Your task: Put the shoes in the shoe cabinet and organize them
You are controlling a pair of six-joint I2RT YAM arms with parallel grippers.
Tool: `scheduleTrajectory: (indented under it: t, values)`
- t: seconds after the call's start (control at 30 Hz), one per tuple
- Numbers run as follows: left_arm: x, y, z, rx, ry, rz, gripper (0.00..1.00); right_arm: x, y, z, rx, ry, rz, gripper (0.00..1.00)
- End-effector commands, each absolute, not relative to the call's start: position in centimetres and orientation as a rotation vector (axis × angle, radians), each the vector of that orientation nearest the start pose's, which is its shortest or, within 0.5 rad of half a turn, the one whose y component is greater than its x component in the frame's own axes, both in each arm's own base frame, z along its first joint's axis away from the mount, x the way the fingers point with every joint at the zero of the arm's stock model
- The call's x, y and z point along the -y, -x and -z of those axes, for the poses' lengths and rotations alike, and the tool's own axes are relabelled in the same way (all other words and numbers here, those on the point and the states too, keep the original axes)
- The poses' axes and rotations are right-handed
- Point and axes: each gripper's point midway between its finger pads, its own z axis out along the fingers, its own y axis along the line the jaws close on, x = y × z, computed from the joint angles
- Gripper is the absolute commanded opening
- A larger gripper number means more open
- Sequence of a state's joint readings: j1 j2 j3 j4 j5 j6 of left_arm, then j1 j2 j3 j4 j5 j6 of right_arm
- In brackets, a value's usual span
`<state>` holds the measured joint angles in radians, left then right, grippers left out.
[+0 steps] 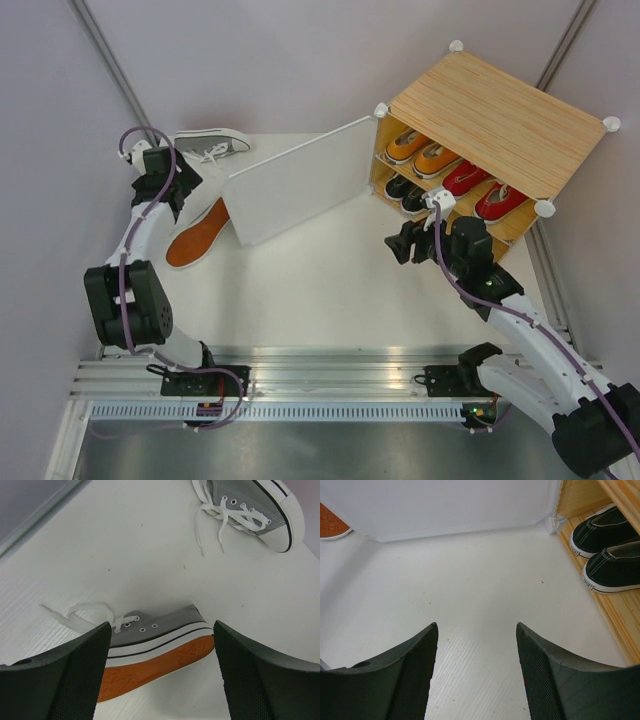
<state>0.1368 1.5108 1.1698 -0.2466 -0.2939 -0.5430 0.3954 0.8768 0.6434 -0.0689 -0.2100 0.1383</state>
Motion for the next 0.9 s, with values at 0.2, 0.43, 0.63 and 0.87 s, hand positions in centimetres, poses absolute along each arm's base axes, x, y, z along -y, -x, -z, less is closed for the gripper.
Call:
scheduleTrajectory:
  t: [0.2,0.43,0.63,0.87]
  values:
    - [-8.7,-53.9,-16.0,-1.903,0.854,0.107,0.85,-18.0,-27.6,-19.9,-1.877,0.466,-0.656,0.68]
    - [-9.0,-59.9,-14.0,-1.903,0.808,0.147,0.84,-19.0,-28.2,-19.1,-1.927,0.472,-0.699,0.68]
    - [-9.9,-65.0,-13.3,-1.852,0.807,0.222,0.84,-19.5,-28.9,-18.8,-1.955,0.487,-0.710,0.68]
    - [-11.4,-67.3,-10.9,-1.833,0.869,0.263,0.85,-19.9,-29.8,-18.6,-1.987,0.480,-0.709,0.68]
